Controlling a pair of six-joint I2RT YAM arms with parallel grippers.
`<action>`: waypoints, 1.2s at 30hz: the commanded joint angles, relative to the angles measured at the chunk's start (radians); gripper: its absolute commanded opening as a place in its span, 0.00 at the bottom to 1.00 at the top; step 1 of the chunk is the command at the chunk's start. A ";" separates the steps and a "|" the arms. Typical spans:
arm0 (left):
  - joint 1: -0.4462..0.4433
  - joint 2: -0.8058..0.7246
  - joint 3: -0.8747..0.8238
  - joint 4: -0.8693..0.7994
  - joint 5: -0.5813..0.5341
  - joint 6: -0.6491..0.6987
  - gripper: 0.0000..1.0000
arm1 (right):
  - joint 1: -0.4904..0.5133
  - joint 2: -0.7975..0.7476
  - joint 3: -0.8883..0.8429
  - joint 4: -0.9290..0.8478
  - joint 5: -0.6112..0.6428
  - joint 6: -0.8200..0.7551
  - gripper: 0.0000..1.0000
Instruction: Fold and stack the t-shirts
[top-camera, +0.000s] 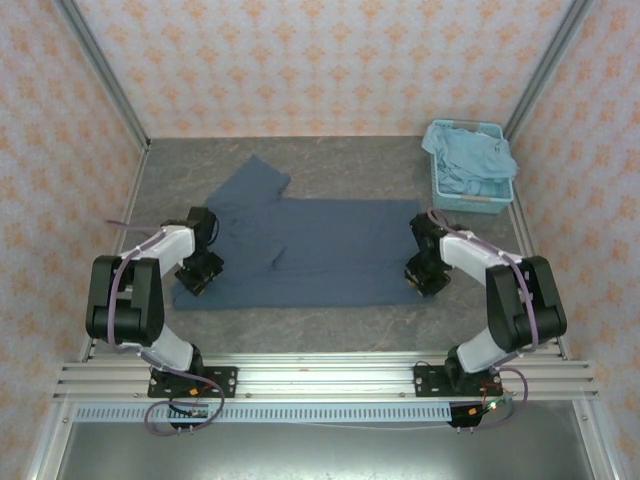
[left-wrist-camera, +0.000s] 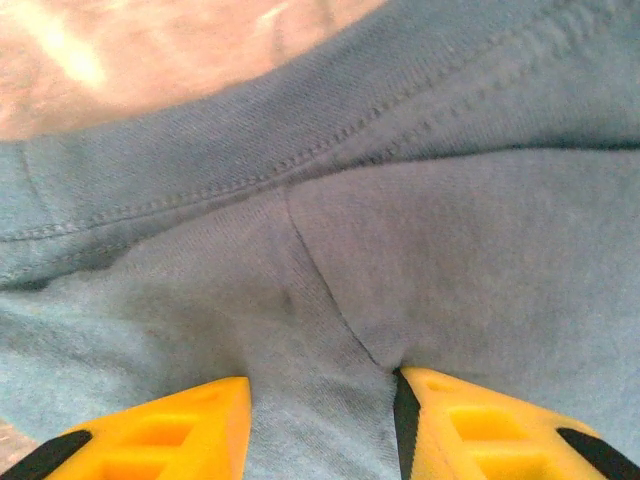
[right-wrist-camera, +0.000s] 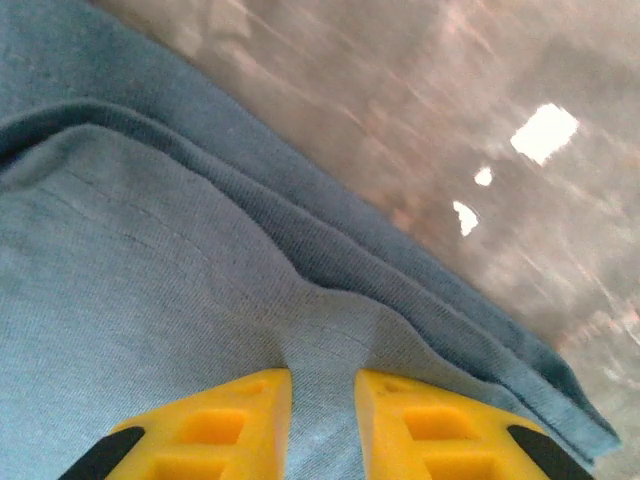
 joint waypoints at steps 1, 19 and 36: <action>0.052 -0.059 -0.065 -0.103 -0.098 -0.001 0.42 | 0.013 -0.049 -0.092 -0.101 -0.002 0.069 0.25; 0.049 0.184 0.566 -0.048 0.030 0.073 0.54 | -0.003 0.025 0.384 -0.058 0.186 -0.265 0.46; -0.023 0.864 1.399 0.025 0.123 0.255 0.72 | -0.027 0.527 0.767 0.024 0.364 -0.421 0.53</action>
